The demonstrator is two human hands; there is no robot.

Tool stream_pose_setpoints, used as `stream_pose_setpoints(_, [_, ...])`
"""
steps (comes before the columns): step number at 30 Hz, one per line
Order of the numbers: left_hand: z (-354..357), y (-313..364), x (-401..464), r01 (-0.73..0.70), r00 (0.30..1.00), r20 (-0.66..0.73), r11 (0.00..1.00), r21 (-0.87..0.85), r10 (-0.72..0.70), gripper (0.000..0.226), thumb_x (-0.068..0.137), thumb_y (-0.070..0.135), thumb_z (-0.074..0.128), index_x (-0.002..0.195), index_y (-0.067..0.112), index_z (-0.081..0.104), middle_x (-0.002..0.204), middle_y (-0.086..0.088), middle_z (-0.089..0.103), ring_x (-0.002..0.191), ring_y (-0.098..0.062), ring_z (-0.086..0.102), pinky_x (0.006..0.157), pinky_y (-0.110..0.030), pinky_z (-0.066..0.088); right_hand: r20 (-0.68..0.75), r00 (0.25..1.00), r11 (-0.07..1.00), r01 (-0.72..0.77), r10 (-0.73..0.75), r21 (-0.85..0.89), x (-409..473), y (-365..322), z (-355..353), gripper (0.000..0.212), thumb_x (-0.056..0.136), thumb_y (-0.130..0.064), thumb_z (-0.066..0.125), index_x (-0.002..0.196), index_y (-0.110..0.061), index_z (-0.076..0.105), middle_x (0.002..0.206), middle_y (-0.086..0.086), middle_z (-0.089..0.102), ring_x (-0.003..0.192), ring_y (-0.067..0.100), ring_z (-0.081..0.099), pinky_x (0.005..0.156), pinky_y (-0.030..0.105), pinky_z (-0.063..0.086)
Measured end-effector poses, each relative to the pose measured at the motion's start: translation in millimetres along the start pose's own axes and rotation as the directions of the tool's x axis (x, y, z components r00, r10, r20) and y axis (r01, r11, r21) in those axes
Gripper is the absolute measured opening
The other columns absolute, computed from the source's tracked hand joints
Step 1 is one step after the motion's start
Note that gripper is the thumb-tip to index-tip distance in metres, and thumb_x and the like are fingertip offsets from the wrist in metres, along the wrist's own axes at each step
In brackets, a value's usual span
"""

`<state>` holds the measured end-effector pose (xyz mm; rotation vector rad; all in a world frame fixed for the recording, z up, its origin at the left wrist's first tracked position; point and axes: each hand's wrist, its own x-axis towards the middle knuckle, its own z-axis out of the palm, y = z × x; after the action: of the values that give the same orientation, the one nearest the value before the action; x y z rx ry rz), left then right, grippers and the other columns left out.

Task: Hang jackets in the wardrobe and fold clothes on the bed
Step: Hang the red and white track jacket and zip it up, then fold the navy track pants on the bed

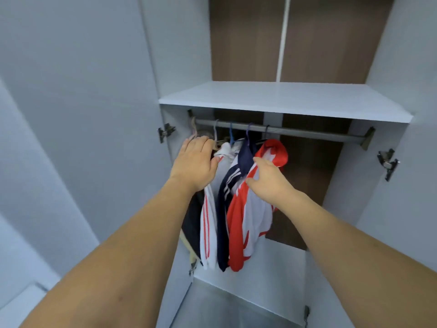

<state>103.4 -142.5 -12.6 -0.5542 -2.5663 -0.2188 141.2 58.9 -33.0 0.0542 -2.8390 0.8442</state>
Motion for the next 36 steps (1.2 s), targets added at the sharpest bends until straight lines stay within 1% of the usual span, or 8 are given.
stream_pose_setpoints(8, [-46.5, 4.3, -142.5, 0.294, 0.954, 0.034, 0.95, 0.1, -0.299, 0.05, 0.102, 0.035, 0.036, 0.145, 0.01, 0.036, 0.15, -0.008, 0.038, 0.139, -0.025, 0.032, 0.121, -0.042, 0.008, 0.23, 0.944, 0.972, 0.231, -0.236, 0.053, -72.9, -45.2, 32.2, 0.062, 0.094, -0.021, 0.057, 0.148, -0.004, 0.031, 0.152, 0.015, 0.033, 0.139, 0.03, 0.034, 0.113, 0.038, 0.03])
stream_pose_setpoints(10, [-63.6, 4.5, -178.2, 0.366, 0.929, 0.013, 0.923, 0.121, -0.37, 0.05, 0.102, 0.035, 0.035, 0.145, 0.009, 0.036, 0.151, -0.008, 0.037, 0.139, -0.026, 0.032, 0.121, -0.042, 0.008, 0.262, 0.915, 0.951, 0.293, -0.308, 0.096, -96.2, -60.8, 39.2, 0.063, 0.094, -0.021, 0.057, 0.149, -0.007, 0.03, 0.154, 0.012, 0.032, 0.141, 0.028, 0.031, 0.114, 0.036, 0.028])
stream_pose_setpoints(14, [-108.1, 11.9, -248.9, 0.475, 0.879, -0.048, 0.867, 0.151, -0.474, 0.047, 0.102, 0.033, 0.038, 0.142, 0.007, 0.041, 0.147, -0.008, 0.042, 0.134, -0.028, 0.037, 0.12, -0.044, 0.013, 0.314, 0.855, 0.91, 0.376, -0.414, 0.175, -148.1, -90.9, 52.0, 0.051, 0.09, -0.017, 0.057, 0.139, -0.008, 0.044, 0.144, 0.014, 0.042, 0.132, 0.03, 0.041, 0.108, 0.034, 0.032])
stream_pose_setpoints(18, [-151.4, 25.6, -325.1, 0.578, 0.816, -0.107, 0.794, 0.19, -0.568, 0.046, 0.102, 0.03, 0.039, 0.14, 0.006, 0.042, 0.146, -0.008, 0.043, 0.134, -0.027, 0.038, 0.12, -0.044, 0.014, 0.392, 0.779, 0.873, 0.44, -0.489, 0.213, -208.4, -120.1, 61.3, 0.063, 0.092, -0.019, 0.054, 0.149, -0.006, 0.03, 0.153, 0.012, 0.032, 0.14, 0.027, 0.033, 0.115, 0.032, 0.026])
stream_pose_setpoints(21, [-174.1, 41.5, -389.6, 0.649, 0.759, -0.109, 0.73, 0.216, -0.642, 0.046, 0.102, 0.03, 0.04, 0.14, 0.006, 0.042, 0.146, -0.009, 0.043, 0.134, -0.028, 0.038, 0.119, -0.044, 0.014, 0.445, 0.703, 0.83, 0.5, -0.555, 0.245, -258.7, -139.9, 71.5, 0.063, 0.095, -0.022, 0.052, 0.151, -0.008, 0.026, 0.156, 0.011, 0.028, 0.141, 0.026, 0.029, 0.113, 0.028, 0.023])
stream_pose_setpoints(27, [-228.5, 104.2, -536.8, 0.817, 0.552, -0.156, 0.494, 0.296, -0.819, 0.046, 0.101, 0.03, 0.042, 0.14, 0.006, 0.043, 0.144, -0.009, 0.044, 0.13, -0.028, 0.04, 0.117, -0.042, 0.017, 0.54, 0.473, 0.697, 0.625, -0.697, 0.352, -374.4, -180.8, 87.6, 0.064, 0.097, -0.023, 0.05, 0.154, -0.012, 0.021, 0.16, 0.004, 0.021, 0.146, 0.021, 0.022, 0.115, 0.032, 0.023])
stream_pose_setpoints(31, [-269.2, 169.9, -621.2, 0.918, 0.339, -0.287, 0.248, 0.309, -0.896, 0.043, 0.1, 0.028, 0.044, 0.135, 0.003, 0.046, 0.14, -0.012, 0.047, 0.127, -0.031, 0.042, 0.116, -0.046, 0.019, 0.567, 0.262, 0.562, 0.692, -0.781, 0.453, -453.9, -198.0, 96.1, 0.064, 0.096, -0.021, 0.051, 0.153, -0.011, 0.024, 0.159, 0.005, 0.024, 0.145, 0.021, 0.024, 0.114, 0.03, 0.022])
stream_pose_setpoints(36, [-291.8, 282.6, -721.9, 0.948, 0.076, -0.366, -0.047, 0.316, -0.928, 0.046, 0.101, 0.029, 0.042, 0.14, 0.003, 0.042, 0.145, -0.011, 0.043, 0.13, -0.029, 0.041, 0.116, -0.045, 0.019, 0.544, -0.023, 0.361, 0.725, -0.839, 0.587, -571.8, -202.4, 98.5, 0.06, 0.093, -0.02, 0.056, 0.147, -0.004, 0.034, 0.151, 0.014, 0.035, 0.139, 0.027, 0.033, 0.109, 0.029, 0.026])
